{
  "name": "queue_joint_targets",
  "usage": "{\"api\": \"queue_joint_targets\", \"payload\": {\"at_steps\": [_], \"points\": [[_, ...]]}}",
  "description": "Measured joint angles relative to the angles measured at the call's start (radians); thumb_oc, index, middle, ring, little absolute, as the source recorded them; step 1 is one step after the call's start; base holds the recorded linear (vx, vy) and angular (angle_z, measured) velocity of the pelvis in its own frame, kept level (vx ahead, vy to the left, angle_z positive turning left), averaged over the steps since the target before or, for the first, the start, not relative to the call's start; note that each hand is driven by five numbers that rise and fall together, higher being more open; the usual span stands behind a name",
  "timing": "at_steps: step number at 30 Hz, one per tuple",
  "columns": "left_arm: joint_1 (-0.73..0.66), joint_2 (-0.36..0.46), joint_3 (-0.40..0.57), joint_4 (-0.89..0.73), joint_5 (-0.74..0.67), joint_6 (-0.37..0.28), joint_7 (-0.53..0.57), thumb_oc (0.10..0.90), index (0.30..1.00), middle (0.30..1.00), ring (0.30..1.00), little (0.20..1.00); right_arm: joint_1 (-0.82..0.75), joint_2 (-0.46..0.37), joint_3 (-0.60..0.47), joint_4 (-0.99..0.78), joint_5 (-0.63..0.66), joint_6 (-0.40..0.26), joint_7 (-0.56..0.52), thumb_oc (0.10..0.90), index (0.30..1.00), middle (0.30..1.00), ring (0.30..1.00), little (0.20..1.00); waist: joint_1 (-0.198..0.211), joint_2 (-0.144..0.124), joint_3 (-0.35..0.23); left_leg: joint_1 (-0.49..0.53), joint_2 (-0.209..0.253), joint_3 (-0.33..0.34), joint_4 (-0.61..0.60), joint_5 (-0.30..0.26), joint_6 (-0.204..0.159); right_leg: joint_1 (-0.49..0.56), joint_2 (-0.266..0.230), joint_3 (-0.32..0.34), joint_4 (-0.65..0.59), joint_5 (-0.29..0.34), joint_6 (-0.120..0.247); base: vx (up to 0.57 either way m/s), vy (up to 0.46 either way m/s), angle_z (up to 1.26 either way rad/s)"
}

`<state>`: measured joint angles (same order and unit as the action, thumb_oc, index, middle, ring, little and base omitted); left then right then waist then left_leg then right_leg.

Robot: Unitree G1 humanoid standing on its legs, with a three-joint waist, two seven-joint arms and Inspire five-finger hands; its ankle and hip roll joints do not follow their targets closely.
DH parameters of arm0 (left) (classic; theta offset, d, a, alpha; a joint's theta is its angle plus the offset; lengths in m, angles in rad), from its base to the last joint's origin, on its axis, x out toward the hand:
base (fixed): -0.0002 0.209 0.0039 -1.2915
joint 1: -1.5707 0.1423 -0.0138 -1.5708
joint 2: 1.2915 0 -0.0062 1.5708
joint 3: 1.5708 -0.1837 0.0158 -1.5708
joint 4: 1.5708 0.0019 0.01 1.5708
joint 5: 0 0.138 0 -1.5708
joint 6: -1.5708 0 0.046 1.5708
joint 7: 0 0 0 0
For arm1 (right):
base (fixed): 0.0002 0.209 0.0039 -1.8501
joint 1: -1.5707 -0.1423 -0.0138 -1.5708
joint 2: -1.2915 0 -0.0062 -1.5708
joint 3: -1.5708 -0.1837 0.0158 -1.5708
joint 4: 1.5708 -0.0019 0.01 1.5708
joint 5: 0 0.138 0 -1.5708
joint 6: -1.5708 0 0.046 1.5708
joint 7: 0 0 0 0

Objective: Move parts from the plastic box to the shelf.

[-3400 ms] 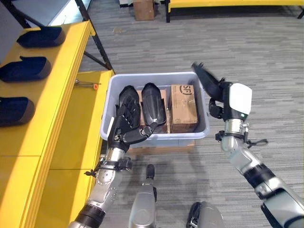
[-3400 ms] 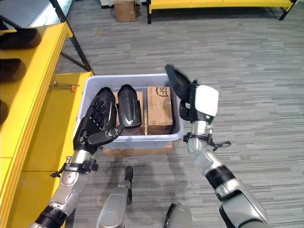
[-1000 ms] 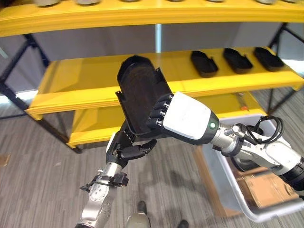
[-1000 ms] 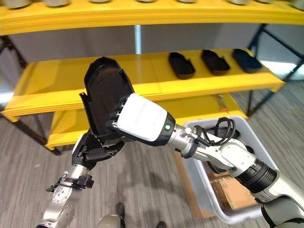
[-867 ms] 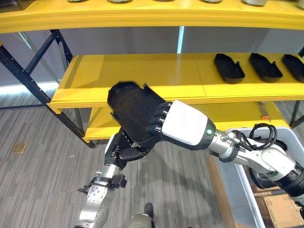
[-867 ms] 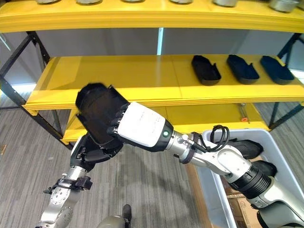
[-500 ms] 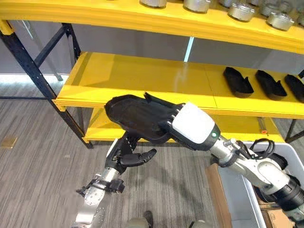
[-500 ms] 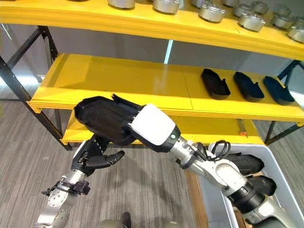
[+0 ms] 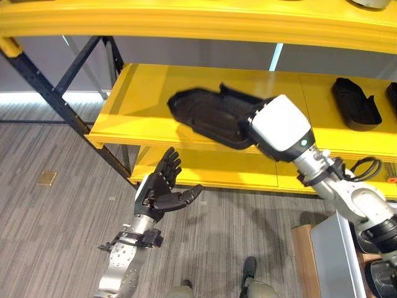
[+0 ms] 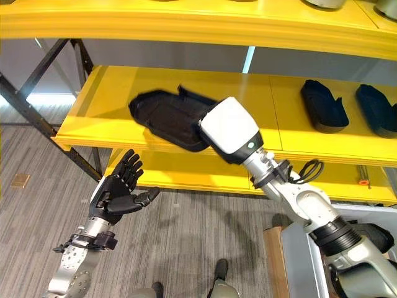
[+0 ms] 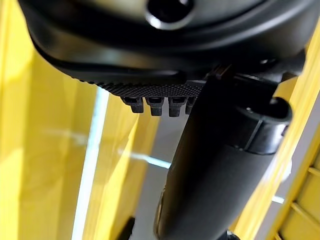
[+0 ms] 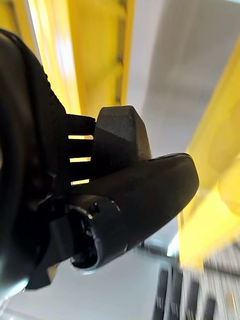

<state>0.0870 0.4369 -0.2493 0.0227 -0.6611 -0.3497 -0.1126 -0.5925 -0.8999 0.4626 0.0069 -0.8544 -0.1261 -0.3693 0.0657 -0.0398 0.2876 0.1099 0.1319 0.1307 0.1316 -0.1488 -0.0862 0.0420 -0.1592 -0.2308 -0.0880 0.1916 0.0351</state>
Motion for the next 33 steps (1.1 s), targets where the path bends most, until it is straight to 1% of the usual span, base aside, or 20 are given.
{"api": "queue_joint_targets", "payload": {"at_steps": [1, 2, 3, 4, 5, 7, 10, 13, 16, 18, 21, 24, 26, 27, 29, 30, 31, 32, 33], "points": [[-0.005, 0.000, -0.015, -0.004, 0.000, 0.000, -0.012, 0.900, 1.000, 1.000, 1.000, 1.000, -0.014, -0.010, 0.000, 0.020, 0.012, 0.020, 0.000, 0.400, 0.300, 0.300, 0.300, 0.300, -0.006, 0.015, -0.009, 0.008, 0.022, 0.004, -0.109, 0.053, 0.010, 0.007, 0.023, -0.009, 0.002, -0.017, 0.004, 0.07, -0.054, 0.00], [-0.005, -0.004, -0.023, -0.009, 0.000, -0.001, -0.015, 0.900, 1.000, 1.000, 1.000, 1.000, -0.033, -0.011, 0.000, 0.041, 0.014, 0.032, 0.000, 0.400, 0.300, 0.300, 0.300, 0.300, -0.006, 0.044, -0.016, 0.003, 0.052, -0.002, -0.151, 0.136, 0.013, 0.013, 0.055, -0.007, 0.001, -0.035, 0.009, 0.09, -0.054, -0.25], [-0.004, -0.006, -0.025, -0.005, 0.000, 0.000, -0.014, 0.900, 1.000, 1.000, 1.000, 1.000, -0.034, 0.004, 0.004, 0.052, 0.016, 0.051, 0.000, 0.400, 0.300, 0.300, 0.300, 0.300, -0.006, 0.046, -0.016, 0.018, 0.063, -0.003, -0.153, 0.156, -0.035, 0.020, 0.066, 0.003, 0.001, -0.040, 0.012, 0.07, -0.034, -0.21], [-0.010, -0.007, -0.029, -0.003, 0.000, 0.001, -0.014, 0.900, 1.000, 1.000, 1.000, 1.000, -0.033, 0.000, 0.005, 0.059, 0.022, 0.062, -0.001, 0.400, 0.300, 0.300, 0.300, 0.300, -0.021, 0.041, -0.018, 0.017, 0.060, -0.003, -0.158, 0.156, -0.036, 0.021, 0.061, -0.002, 0.001, -0.047, 0.017, 0.10, -0.024, -0.08], [-0.016, -0.010, -0.033, -0.001, 0.000, 0.001, -0.014, 0.900, 1.000, 1.000, 1.000, 1.000, -0.034, 0.002, 0.005, 0.070, 0.022, 0.066, -0.003, 0.400, 0.300, 0.300, 0.300, 0.300, -0.027, 0.038, -0.020, 0.018, 0.059, -0.003, -0.164, 0.157, -0.037, 0.021, 0.057, -0.003, 0.001, -0.049, 0.018, 0.09, -0.015, 0.11], [-0.016, -0.009, -0.033, -0.002, 0.000, 0.001, -0.016, 0.900, 1.000, 1.000, 1.000, 1.000, -0.032, 0.007, 0.006, 0.085, 0.023, 0.072, -0.003, 0.400, 0.300, 0.300, 0.300, 0.300, -0.032, 0.037, -0.020, 0.025, 0.053, -0.002, -0.173, 0.160, -0.039, 0.022, 0.051, -0.002, 0.001, -0.050, 0.023, 0.09, -0.017, 0.00], [-0.017, -0.006, -0.030, -0.001, 0.000, 0.002, -0.010, 0.900, 1.000, 1.000, 1.000, 1.000, -0.011, 0.014, 0.005, 0.089, 0.023, 0.108, -0.003, 0.400, 0.300, 0.300, 0.300, 0.300, -0.033, 0.038, -0.021, 0.034, 0.049, -0.002, -0.178, 0.160, -0.037, 0.029, 0.048, 0.001, 0.001, -0.049, 0.028, 0.08, -0.031, 0.03], [-0.017, 0.015, -0.027, -0.002, 0.000, 0.005, -0.008, 0.900, 1.000, 1.000, 1.000, 1.000, 0.009, 0.082, -0.001, 0.165, 0.023, 0.145, -0.007, 0.400, 0.300, 0.300, 0.300, 0.300, -0.032, 0.039, -0.021, 0.036, 0.050, -0.001, -0.179, 0.159, -0.036, 0.031, 0.048, 0.001, 0.001, -0.052, 0.032, 0.07, -0.044, 0.01], [-0.017, 0.019, -0.015, -0.002, -0.001, 0.021, -0.007, 0.900, 1.000, 1.000, 1.000, 1.000, 0.036, 0.110, -0.003, 0.203, 0.038, 0.186, -0.008, 0.400, 0.300, 0.300, 0.300, 0.300, -0.031, 0.041, -0.022, 0.039, 0.050, 0.003, -0.181, 0.159, -0.035, 0.031, 0.048, 0.002, 0.001, -0.052, 0.032, 0.04, -0.061, -0.05], [-0.015, 0.019, -0.015, -0.002, 0.000, 0.032, -0.007, 0.900, 1.000, 1.000, 1.000, 1.000, 0.047, 0.113, -0.003, 0.210, 0.052, 0.217, -0.007, 0.400, 0.300, 0.300, 0.300, 0.300, -0.032, 0.044, -0.022, 0.046, 0.051, 0.010, -0.185, 0.159, -0.035, 0.032, 0.049, 0.005, 0.001, -0.053, 0.032, 0.02, -0.117, -0.08], [-0.015, 0.018, -0.016, -0.004, 0.000, 0.044, -0.007, 0.900, 1.000, 1.000, 1.000, 1.000, 0.047, 0.116, -0.003, 0.242, 0.052, 0.223, -0.007, 0.400, 0.300, 0.300, 0.300, 0.300, -0.033, 0.055, -0.029, 0.046, 0.052, 0.013, -0.184, 0.159, -0.034, 0.032, 0.050, 0.006, 0.001, -0.053, 0.032, 0.01, -0.129, -0.02], [-0.015, 0.018, -0.016, -0.004, 0.001, 0.044, -0.007, 0.900, 1.000, 1.000, 1.000, 1.000, 0.047, 0.117, -0.003, 0.246, 0.054, 0.233, -0.007, 0.400, 0.300, 0.300, 0.300, 0.300, -0.032, 0.076, -0.034, 0.046, 0.056, 0.008, -0.184, 0.159, -0.034, 0.032, 0.054, 0.005, 0.001, -0.054, 0.031, -0.01, -0.167, 0.01], [-0.017, 0.019, -0.016, -0.004, 0.002, 0.044, -0.007, 0.900, 1.000, 1.000, 1.000, 1.000, 0.047, 0.118, -0.003, 0.252, 0.065, 0.238, -0.007, 0.400, 0.300, 0.300, 0.300, 0.300, -0.033, 0.085, -0.035, 0.034, 0.062, 0.002, -0.167, 0.161, -0.033, 0.025, 0.055, 0.002, 0.018, -0.069, 0.028, -0.01, -0.169, 0.07], [-0.019, 0.018, -0.016, -0.004, 0.000, 0.044, -0.007, 0.900, 1.000, 1.000, 1.000, 1.000, 0.043, 0.118, -0.002, 0.267, 0.071, 0.238, -0.007, 0.400, 0.300, 0.300, 0.300, 0.300, -0.034, 0.088, -0.035, 0.029, 0.062, 0.001, -0.160, 0.160, -0.026, 0.014, 0.054, -0.001, 0.038, -0.080, 0.025, -0.02, -0.162, 0.07], [-0.021, 0.017, -0.017, -0.003, -0.001, 0.044, -0.007, 0.900, 1.000, 1.000, 1.000, 1.000, 0.038, 0.119, 0.000, 0.286, 0.073, 0.248, -0.001, 0.400, 0.300, 0.300, 0.300, 0.300, -0.029, 0.100, -0.034, 0.012, 0.067, 0.001, -0.136, 0.158, -0.016, -0.012, 0.053, -0.008, 0.097, -0.115, 0.021, -0.06, -0.184, 0.11], [-0.027, 0.017, -0.016, 0.002, 0.000, 0.045, -0.008, 0.900, 1.000, 1.000, 1.000, 1.000, 0.037, 0.119, -0.001, 0.292, 0.073, 0.258, 0.000, 0.400, 0.300, 0.300, 0.300, 0.300, -0.018, 0.097, -0.033, -0.042, 0.066, 0.007, -0.045, 0.158, -0.020, -0.063, 0.041, -0.010, 0.189, -0.166, 0.003, -0.06, -0.171, 0.15], [-0.041, 0.018, -0.017, 0.009, -0.001, 0.051, -0.008, 0.900, 1.000, 1.000, 1.000, 1.000, 0.036, 0.119, -0.001, 0.306, 0.073, 0.256, 0.000, 0.400, 0.300, 0.300, 0.300, 0.300, -0.012, 0.081, -0.031, -0.088, 0.058, 0.006, 0.031, 0.159, -0.019, -0.090, 0.013, -0.009, 0.230, -0.190, -0.004, -0.02, -0.088, 0.17], [-0.044, 0.012, -0.018, 0.010, -0.001, 0.062, -0.009, 0.900, 1.000, 1.000, 1.000, 1.000, 0.035, 0.119, -0.001, 0.324, 0.073, 0.257, 0.004, 0.400, 0.300, 0.300, 0.300, 0.300, -0.002, 0.085, -0.031, -0.121, 0.061, -0.001, 0.099, 0.161, -0.019, -0.087, 0.009, -0.017, 0.247, -0.202, -0.009, 0.02, 0.012, 0.23], [-0.045, 0.010, -0.025, 0.014, -0.001, 0.064, -0.011, 0.900, 1.000, 1.000, 1.000, 1.000, 0.033, 0.120, 0.001, 0.345, 0.073, 0.255, 0.003, 0.400, 0.300, 0.300, 0.300, 0.300, 0.004, 0.096, -0.031, -0.139, 0.065, -0.011, 0.143, 0.164, -0.018, -0.078, 0.010, -0.021, 0.252, -0.209, -0.014, 0.07, 0.143, 0.29]]}}
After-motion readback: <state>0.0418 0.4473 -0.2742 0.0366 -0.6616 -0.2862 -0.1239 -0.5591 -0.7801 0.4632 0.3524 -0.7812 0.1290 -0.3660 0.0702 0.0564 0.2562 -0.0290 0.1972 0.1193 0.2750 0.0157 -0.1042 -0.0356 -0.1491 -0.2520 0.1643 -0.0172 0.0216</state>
